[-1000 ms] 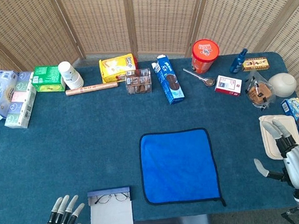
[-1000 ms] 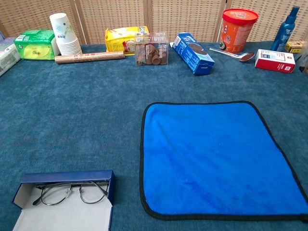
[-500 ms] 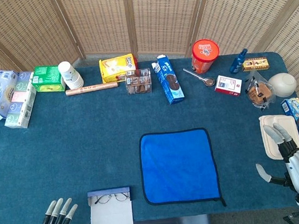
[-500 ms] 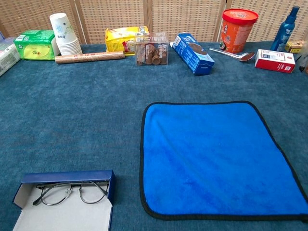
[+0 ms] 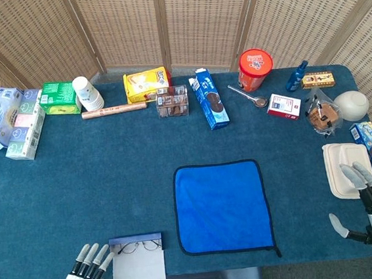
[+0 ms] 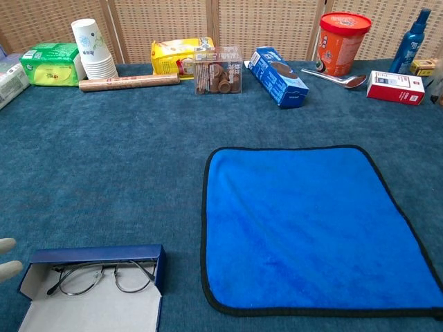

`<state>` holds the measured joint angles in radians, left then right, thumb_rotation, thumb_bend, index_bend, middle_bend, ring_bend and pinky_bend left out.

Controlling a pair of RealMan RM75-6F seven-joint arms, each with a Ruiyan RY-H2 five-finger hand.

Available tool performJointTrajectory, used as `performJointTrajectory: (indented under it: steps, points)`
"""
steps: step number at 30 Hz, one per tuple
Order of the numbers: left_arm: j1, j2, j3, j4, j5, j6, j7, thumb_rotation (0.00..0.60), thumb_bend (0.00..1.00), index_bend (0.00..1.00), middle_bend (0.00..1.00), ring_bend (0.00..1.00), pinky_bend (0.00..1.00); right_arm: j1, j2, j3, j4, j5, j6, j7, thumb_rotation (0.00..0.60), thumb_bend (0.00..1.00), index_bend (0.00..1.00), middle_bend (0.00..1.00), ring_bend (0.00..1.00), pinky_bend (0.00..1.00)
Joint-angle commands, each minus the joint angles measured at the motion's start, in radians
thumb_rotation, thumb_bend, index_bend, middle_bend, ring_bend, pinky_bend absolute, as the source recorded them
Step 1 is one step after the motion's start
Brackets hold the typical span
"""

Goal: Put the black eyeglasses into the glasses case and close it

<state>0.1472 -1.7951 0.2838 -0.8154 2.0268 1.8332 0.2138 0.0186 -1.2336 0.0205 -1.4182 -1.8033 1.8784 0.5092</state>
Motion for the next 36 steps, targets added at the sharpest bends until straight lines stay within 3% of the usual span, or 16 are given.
performJointTrajectory:
  steps: [1,12,20,36]
  points:
    - [-0.013,0.007,0.010,0.018,0.017,0.005,0.007,0.600,0.28,0.08,0.05,0.00,0.06,-0.008,0.003,-0.004,0.004,0.003,0.011,0.006,0.340,0.38,0.06,0.12,0.00,0.16]
    - [-0.049,0.024,0.037,0.072,0.036,-0.045,0.014,0.600,0.28,0.05,0.04,0.00,0.04,-0.019,0.005,-0.007,0.009,0.002,0.031,0.016,0.340,0.38,0.06,0.12,0.00,0.16]
    - [-0.089,0.022,0.049,0.109,0.078,-0.013,0.007,0.598,0.27,0.04,0.04,0.00,0.03,-0.018,0.001,-0.008,0.012,0.002,0.034,0.020,0.340,0.38,0.06,0.12,0.00,0.16]
    - [-0.123,0.050,0.096,0.103,0.105,-0.044,-0.014,0.586,0.27,0.05,0.04,0.00,0.02,-0.036,-0.001,-0.006,0.042,0.016,0.065,0.060,0.335,0.38,0.05,0.12,0.00,0.16]
